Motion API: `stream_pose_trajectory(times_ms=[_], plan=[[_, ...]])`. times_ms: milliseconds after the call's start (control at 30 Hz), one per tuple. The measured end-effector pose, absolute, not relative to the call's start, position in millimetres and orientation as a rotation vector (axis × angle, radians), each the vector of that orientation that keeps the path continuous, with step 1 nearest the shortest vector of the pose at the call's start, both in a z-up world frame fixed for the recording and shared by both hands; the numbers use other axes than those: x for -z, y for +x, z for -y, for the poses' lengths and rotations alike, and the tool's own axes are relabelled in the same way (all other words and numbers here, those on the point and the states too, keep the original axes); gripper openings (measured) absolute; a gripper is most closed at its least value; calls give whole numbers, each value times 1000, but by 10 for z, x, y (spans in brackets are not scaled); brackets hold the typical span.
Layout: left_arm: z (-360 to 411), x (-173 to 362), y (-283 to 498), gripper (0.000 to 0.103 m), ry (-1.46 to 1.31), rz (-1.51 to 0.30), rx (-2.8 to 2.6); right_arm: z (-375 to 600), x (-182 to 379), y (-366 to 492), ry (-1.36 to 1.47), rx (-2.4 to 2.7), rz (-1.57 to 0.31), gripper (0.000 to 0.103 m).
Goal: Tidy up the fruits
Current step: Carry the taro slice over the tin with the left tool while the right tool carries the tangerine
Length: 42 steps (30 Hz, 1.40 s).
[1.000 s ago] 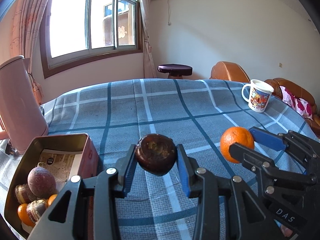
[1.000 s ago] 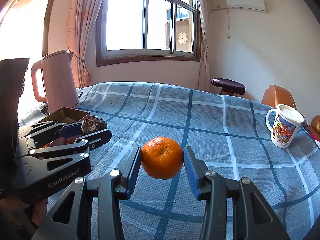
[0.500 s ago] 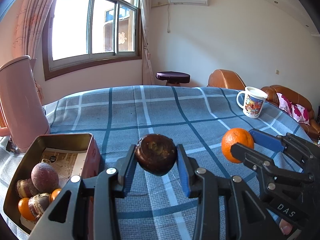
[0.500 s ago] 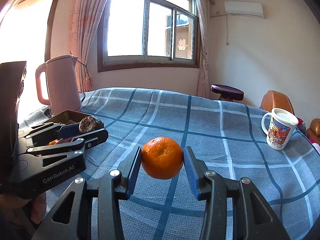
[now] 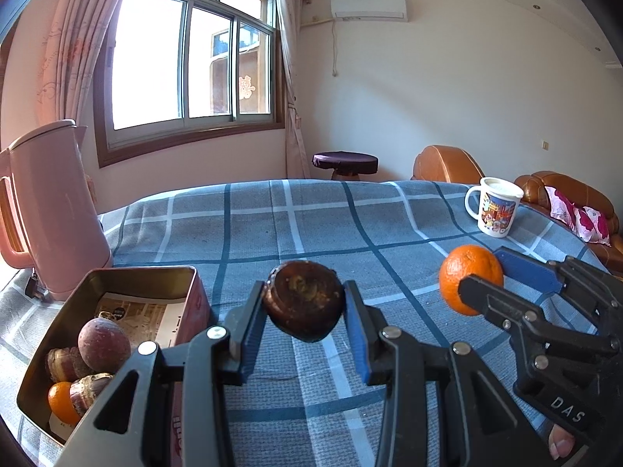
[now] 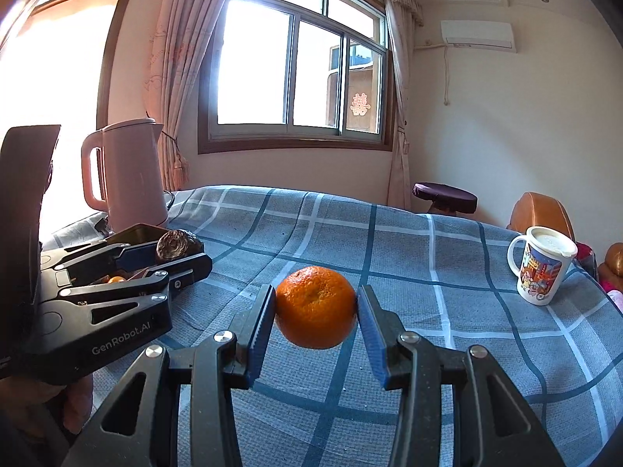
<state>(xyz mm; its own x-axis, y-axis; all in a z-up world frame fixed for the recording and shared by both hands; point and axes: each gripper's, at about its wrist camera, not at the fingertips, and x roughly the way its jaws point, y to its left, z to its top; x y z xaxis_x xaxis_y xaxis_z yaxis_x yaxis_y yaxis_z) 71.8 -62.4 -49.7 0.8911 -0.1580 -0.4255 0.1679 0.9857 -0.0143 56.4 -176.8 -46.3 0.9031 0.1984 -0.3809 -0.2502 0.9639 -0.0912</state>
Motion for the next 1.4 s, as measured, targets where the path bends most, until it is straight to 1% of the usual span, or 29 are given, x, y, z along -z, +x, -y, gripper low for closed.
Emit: stream_pose_trajectory(times_ms=[467,1400], plan=[[409,380,582,40,8,-404,129,1655,423,534,-146,-267,-368,45],[-89,254,446,40,-21,-389,21,1056,196,553,-167,-424,-336,45]])
